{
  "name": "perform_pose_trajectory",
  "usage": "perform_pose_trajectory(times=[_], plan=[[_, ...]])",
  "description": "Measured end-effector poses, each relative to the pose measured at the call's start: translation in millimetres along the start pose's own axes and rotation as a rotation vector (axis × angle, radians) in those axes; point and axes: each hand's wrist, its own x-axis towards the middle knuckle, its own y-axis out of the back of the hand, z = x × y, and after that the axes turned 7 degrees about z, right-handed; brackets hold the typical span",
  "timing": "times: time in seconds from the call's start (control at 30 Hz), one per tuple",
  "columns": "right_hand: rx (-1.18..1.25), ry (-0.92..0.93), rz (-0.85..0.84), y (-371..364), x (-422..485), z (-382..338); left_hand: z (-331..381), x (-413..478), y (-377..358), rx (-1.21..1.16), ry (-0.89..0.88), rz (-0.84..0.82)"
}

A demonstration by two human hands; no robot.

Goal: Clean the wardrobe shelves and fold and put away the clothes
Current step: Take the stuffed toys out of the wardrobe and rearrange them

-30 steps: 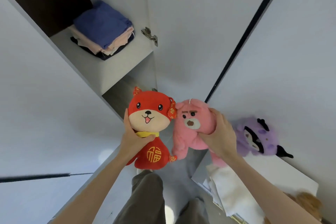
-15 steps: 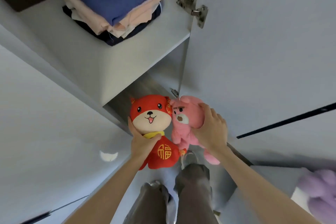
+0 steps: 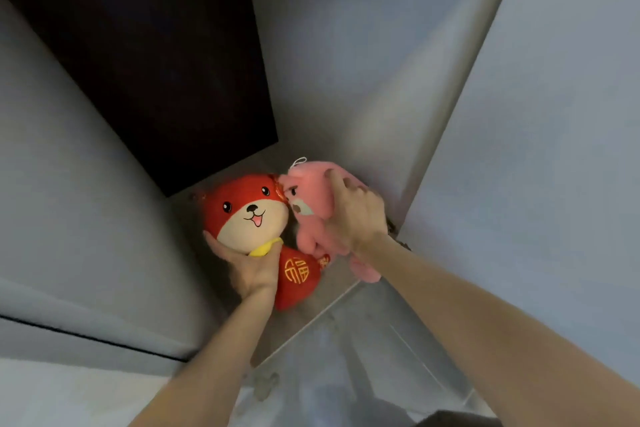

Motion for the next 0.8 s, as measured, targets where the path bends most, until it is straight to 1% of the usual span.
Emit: perform_pose_trajectory(times=[0.13,0.27,0.4,0.53,0.7,0.8], plan=[[0.022,-0.033,0.053,-63.6,29.9,6.2,-26.2,26.4,-36.7,-0.08,-0.077,0.139],[0.133,-0.126,0.069,-100.6,36.0,17.1,-34.4,63.1,-63.0,-0.064,-0.166,0.192],[0.303,-0.237,0.138,-127.3,52.2,17.8,-27.2,103.9,-82.9,-0.058,-0.198,0.299],[0.466,-0.319,0.136,-163.2,65.8,17.3,-24.3,140.3,-97.7,-0.075,-0.286,0.402],[0.52,-0.213,0.111,-190.4,93.2,9.6,-23.7,191.9,-110.7,-0.167,-0.369,0.43],[0.464,-0.151,0.01,-203.6,114.8,2.9,-17.2,222.9,-118.3,-0.184,-0.385,0.416]])
